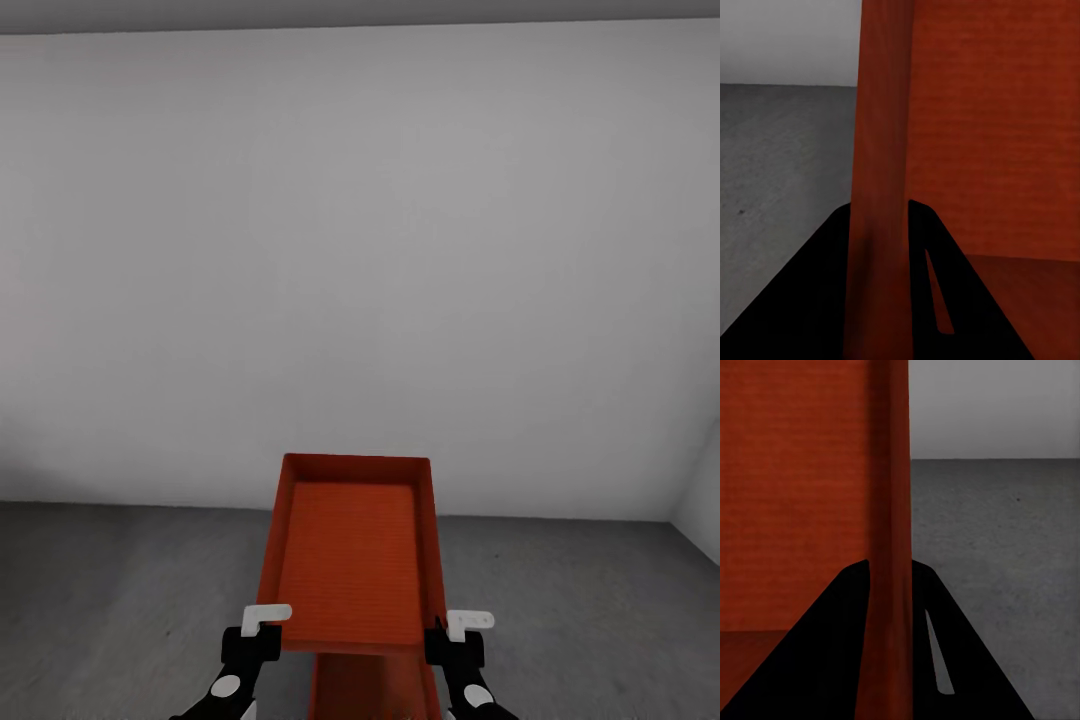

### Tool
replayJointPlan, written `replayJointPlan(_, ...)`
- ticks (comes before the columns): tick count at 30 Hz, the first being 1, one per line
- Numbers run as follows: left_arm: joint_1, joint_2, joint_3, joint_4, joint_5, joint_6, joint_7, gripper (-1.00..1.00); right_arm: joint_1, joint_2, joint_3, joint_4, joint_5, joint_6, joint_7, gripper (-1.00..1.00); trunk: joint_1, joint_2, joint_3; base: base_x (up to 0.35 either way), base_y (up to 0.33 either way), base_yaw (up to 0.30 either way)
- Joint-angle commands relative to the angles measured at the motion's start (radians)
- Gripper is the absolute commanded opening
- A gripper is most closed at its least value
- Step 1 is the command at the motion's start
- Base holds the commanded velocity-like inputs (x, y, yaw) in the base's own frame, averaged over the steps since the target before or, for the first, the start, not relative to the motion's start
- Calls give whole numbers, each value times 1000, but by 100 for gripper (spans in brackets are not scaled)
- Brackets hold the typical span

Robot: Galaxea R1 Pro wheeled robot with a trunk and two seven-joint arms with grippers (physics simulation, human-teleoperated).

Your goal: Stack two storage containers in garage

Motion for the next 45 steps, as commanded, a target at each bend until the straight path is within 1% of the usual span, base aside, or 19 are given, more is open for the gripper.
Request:
replayJointPlan(1,0,2,-2,3,4,-2,11,-100,-2,0,-20,-64,19,-9,10,-100,0,-2,-3,0,0,0)
replayJointPlan(45,0,1,-2,3,4,-2,11,-100,-2,0,-20,-64,19,-9,12,-100,0,-2,-74,0,0,0)
